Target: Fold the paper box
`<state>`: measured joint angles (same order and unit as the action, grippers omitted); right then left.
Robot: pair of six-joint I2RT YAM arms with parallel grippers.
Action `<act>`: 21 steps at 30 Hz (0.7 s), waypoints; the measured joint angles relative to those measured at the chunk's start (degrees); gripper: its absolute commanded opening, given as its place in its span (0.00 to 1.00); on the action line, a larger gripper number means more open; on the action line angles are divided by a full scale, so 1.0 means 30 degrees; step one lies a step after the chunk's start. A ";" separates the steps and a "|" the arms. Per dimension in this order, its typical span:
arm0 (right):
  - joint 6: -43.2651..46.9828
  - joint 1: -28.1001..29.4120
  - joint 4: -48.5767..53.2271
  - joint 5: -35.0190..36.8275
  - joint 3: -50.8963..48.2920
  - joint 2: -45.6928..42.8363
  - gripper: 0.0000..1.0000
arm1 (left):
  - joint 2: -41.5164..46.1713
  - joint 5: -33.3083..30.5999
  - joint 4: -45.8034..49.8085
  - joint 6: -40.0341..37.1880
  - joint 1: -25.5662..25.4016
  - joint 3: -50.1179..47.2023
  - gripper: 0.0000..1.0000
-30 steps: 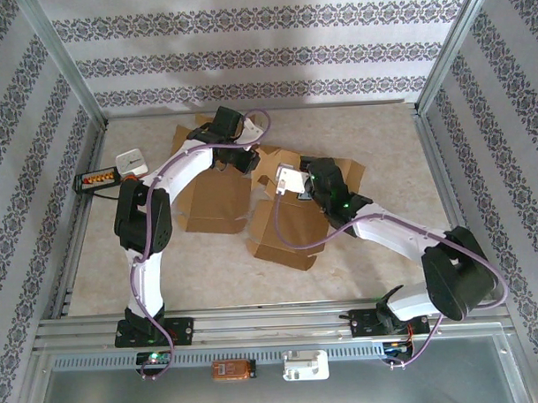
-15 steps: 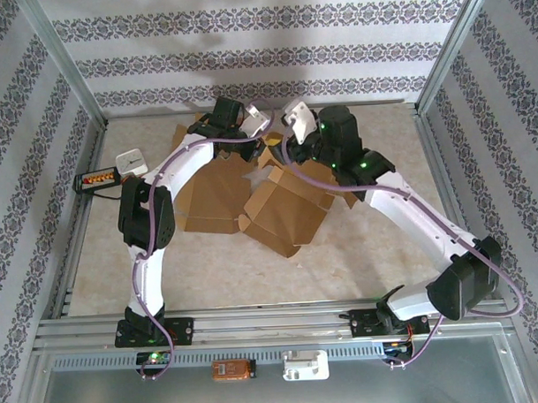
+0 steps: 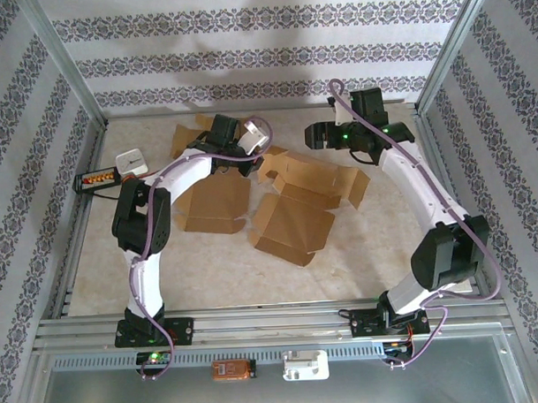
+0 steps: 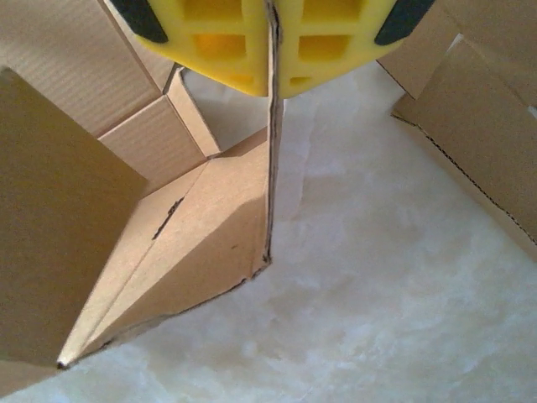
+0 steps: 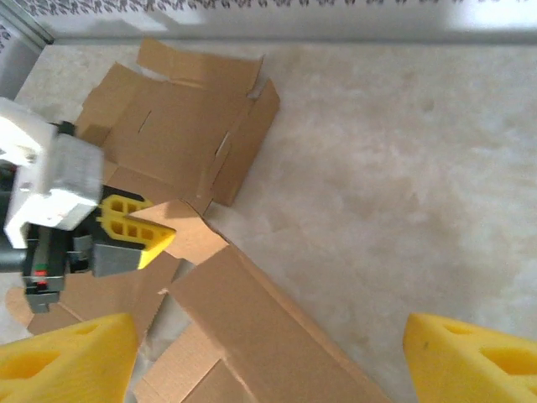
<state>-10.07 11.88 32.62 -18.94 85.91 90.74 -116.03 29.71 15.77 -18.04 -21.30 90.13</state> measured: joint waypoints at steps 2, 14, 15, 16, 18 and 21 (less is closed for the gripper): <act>-0.0117 -0.0495 0.0022 -0.0867 -0.0372 0.0364 0.82 | 0.0357 -0.0066 -0.0350 0.0007 -0.0022 -0.0488 0.00; -0.0080 -0.1727 0.0138 -0.5523 -0.1341 0.3104 0.73 | 0.1413 -0.0597 -0.1144 0.0007 -0.0437 -0.2055 0.00; -0.0036 -0.1698 0.0124 -0.5668 -0.1399 0.3177 0.72 | 0.1413 -0.0634 -0.1144 0.0007 -0.0452 -0.2055 0.00; -0.0022 -0.1690 0.0117 -0.5799 -0.1421 0.3235 0.72 | 0.1413 -0.0641 -0.1144 0.0007 -0.0459 -0.2055 0.00; -0.0022 -0.1661 0.0102 -0.6025 -0.1494 0.3381 0.71 | 0.1421 -0.0729 -0.1144 0.0007 -0.0510 -0.2062 0.00; 0.0015 -0.1617 0.0058 -0.6011 -0.1727 0.3555 0.69 | 0.1428 -0.0867 -0.1144 0.0007 -0.0546 -0.2055 0.00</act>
<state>-10.02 7.03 32.80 -36.97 80.73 101.41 -111.74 27.11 12.34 -18.02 -22.94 83.96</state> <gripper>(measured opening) 0.703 0.050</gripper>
